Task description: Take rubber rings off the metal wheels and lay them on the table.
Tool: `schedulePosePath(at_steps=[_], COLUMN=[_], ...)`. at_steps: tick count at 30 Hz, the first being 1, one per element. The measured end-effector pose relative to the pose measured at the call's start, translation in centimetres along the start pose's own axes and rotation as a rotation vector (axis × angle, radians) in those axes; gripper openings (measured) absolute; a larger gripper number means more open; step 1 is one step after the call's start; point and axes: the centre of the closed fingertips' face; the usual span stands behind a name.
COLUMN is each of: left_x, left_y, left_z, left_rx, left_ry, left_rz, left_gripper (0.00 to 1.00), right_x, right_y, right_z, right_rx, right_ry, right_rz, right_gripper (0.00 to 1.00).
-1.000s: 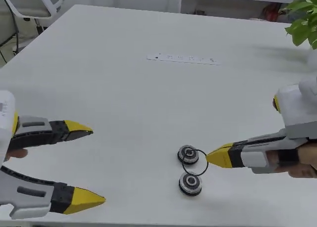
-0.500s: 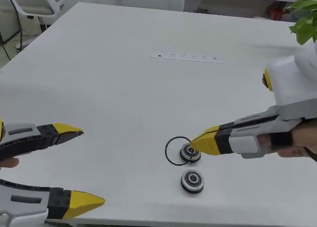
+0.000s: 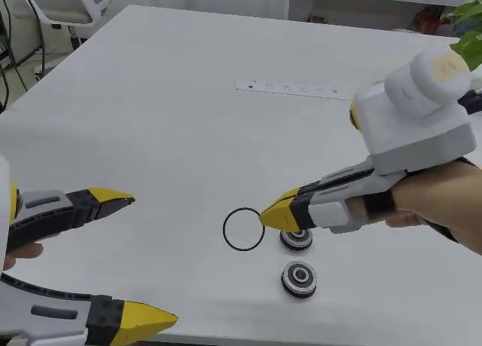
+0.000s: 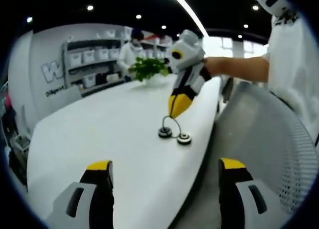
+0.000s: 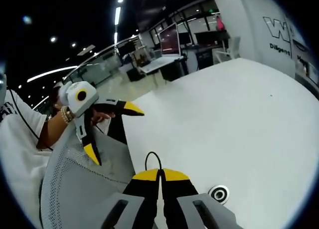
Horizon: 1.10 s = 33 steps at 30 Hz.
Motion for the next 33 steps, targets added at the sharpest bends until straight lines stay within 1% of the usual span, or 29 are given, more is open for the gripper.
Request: schedulePosePath(at_steps=[5, 8, 10, 15, 18, 20, 22, 27, 31, 33], left_x=[0.5, 0.7, 0.8, 0.6, 0.8, 0.8, 0.8, 0.8, 0.9, 0.9], left_y=[-0.1, -0.2, -0.3, -0.4, -0.4, -0.5, -0.5, -0.5, -0.5, -0.5], left_z=[0.4, 0.4, 0.3, 0.5, 0.6, 0.6, 0.7, 0.7, 0.7, 0.6], left_rx=[-0.016, -0.011, -0.008, -0.016, -0.015, -0.017, -0.021, -0.020, -0.018, -0.014], left_ry=[0.036, 0.043, 0.050, 0.057, 0.057, 0.063, 0.073, 0.074, 0.081, 0.093], left_rz=[0.025, 0.038, 0.039, 0.034, 0.041, 0.044, 0.046, 0.047, 0.054, 0.062], left_gripper=[0.92, 0.96, 0.99, 1.00, 1.00, 1.00, 1.00, 0.99, 0.99, 0.98], right_x=[-1.1, -1.7, -2.5, -4.6, -5.5, -5.6, -5.5, -5.7, -6.1, -6.5], right_y=[-1.7, -2.5, -3.1, -4.4, -4.7, -4.6, -4.6, -4.6, -4.9, -5.0], right_z=[0.1, 0.3, 0.7, 1.4, 2.0, 2.4, 3.0, 3.8, 4.1, 4.1], right_rx=[-0.003, -0.007, -0.023, -0.037, -0.053, -0.064, -0.077, -0.088, -0.100, -0.106], right_ry=[0.015, 0.017, 0.025, 0.008, 0.004, -0.005, -0.024, -0.100, -0.120, -0.119], right_rz=[-0.054, -0.080, -0.097, -0.127, -0.146, -0.143, -0.128, -0.098, -0.100, -0.115], right_gripper=[0.00, 0.00, 0.00, 0.00, 0.00, 0.00, 0.00, 0.00, 0.00, 0.00])
Point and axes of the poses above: the centre of the closed fingertips' face, and the gripper's own axes: y roughly backward along the fingers, z roughly to its right, x roughly out of its top, and after that the axes turned 1 degree about -z, right-handed
